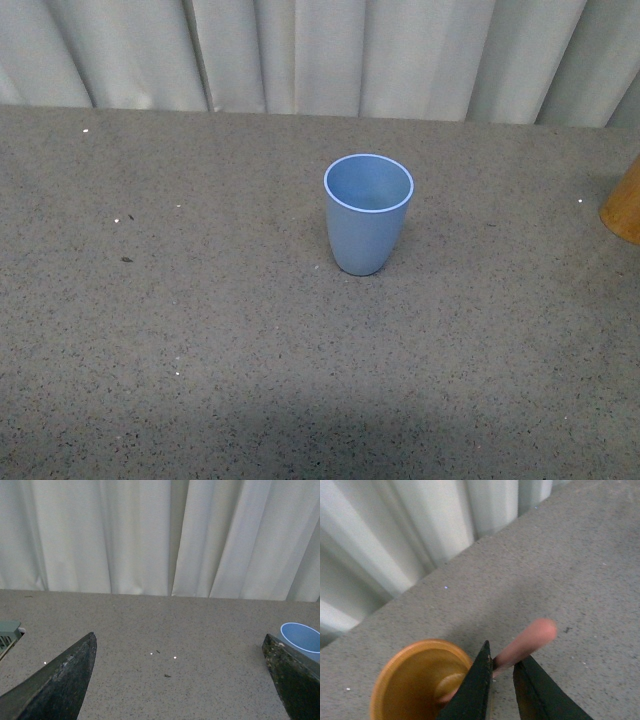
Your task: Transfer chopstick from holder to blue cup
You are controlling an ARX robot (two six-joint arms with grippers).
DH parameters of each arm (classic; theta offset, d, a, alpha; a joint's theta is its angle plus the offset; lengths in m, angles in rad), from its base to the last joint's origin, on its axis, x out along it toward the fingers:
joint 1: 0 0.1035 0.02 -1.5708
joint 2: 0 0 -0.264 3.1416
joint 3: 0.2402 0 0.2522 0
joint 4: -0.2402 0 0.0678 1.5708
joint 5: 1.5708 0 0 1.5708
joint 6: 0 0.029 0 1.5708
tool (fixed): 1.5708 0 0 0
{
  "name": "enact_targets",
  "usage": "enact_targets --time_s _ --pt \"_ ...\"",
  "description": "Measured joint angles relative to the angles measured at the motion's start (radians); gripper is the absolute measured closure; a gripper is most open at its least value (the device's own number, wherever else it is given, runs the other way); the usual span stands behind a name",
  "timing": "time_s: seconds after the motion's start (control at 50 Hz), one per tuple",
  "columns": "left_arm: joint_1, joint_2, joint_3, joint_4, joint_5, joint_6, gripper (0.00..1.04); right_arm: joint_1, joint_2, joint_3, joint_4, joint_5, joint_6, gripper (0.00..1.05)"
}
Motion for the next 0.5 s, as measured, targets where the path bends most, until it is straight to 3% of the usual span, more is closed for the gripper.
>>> enact_targets --time_s 0.1,0.5 --pt "0.000 0.000 0.000 0.000 0.000 0.000 0.07 0.008 -0.035 0.000 0.002 -0.024 0.019 1.02" --pt "0.000 0.000 0.000 0.000 0.000 0.000 0.07 0.034 -0.244 -0.065 -0.021 -0.045 -0.045 1.02"
